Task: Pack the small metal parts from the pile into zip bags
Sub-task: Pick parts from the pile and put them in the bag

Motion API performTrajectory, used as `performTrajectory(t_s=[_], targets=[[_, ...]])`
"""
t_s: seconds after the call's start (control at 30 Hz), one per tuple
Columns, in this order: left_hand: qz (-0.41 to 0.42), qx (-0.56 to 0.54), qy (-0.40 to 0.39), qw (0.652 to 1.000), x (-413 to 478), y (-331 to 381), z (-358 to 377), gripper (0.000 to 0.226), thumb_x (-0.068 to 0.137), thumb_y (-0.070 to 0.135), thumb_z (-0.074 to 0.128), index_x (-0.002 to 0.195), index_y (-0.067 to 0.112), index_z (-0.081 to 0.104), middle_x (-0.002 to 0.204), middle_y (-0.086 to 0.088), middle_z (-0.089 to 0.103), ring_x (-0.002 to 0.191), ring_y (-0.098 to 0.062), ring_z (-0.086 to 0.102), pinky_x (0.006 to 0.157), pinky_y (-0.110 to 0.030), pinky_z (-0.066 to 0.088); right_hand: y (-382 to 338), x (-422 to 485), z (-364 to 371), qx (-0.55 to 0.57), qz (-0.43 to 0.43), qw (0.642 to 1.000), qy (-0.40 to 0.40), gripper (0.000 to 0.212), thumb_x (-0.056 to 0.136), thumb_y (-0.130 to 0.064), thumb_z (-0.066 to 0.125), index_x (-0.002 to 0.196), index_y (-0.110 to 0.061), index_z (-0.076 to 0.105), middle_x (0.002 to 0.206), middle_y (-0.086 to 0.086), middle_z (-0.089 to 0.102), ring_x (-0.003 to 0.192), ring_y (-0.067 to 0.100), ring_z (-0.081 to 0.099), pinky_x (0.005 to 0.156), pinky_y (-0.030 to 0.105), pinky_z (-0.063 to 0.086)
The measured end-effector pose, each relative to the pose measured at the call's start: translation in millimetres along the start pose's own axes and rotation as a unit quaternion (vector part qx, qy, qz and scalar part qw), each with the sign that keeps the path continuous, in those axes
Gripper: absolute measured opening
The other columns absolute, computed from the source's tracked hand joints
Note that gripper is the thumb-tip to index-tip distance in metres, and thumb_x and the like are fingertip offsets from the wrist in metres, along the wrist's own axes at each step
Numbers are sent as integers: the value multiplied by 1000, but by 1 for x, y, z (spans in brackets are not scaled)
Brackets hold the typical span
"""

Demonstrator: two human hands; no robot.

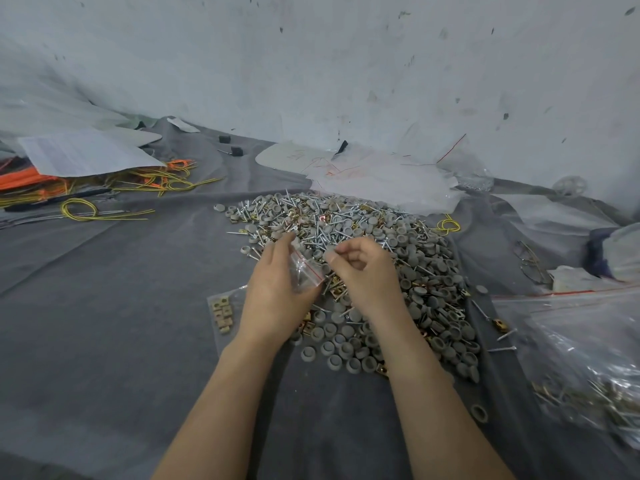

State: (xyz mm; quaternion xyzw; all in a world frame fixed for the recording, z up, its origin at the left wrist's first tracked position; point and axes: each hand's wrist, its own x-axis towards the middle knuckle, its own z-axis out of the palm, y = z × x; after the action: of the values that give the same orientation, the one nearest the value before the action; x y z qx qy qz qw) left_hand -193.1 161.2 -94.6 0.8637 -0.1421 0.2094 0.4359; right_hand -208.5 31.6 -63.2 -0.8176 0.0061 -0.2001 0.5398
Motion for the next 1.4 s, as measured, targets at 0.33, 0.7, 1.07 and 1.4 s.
performTrajectory(t_s=[0.33,0.7,1.07,1.4], targets=[[0,-9,8,1000,-1,1,0,74,81,19,71,144,13,34,138,-4,46,127,-18,44,101,-24,34,-2,0,3,35,4,995,-89,15,89,-13,61,94,-27,66,95,-13,68,88,-8,61,74,7,44],[-77,-76,150,983,5,-1,-7,67,83,28,71,139,12,40,134,-5,50,123,-16,45,88,-7,24,-10,-18,7,-353,-38,847,-396,52,73,-37,78,115,-15,56,109,8,53,100,22,51,88,35,46],[-89,-89,156,980,4,1,-8,64,84,26,70,139,12,40,133,-4,49,122,-14,45,84,-4,22,19,-8,12,-353,-35,932,-72,14,92,-20,59,104,-14,61,102,5,57,94,22,55,79,34,46],[-87,-83,148,982,4,1,-8,65,85,26,69,141,11,39,137,-4,47,125,-13,42,85,-4,21,16,-5,7,-316,-31,947,-47,26,91,-15,57,117,-16,61,112,4,57,101,20,56,87,34,49]])
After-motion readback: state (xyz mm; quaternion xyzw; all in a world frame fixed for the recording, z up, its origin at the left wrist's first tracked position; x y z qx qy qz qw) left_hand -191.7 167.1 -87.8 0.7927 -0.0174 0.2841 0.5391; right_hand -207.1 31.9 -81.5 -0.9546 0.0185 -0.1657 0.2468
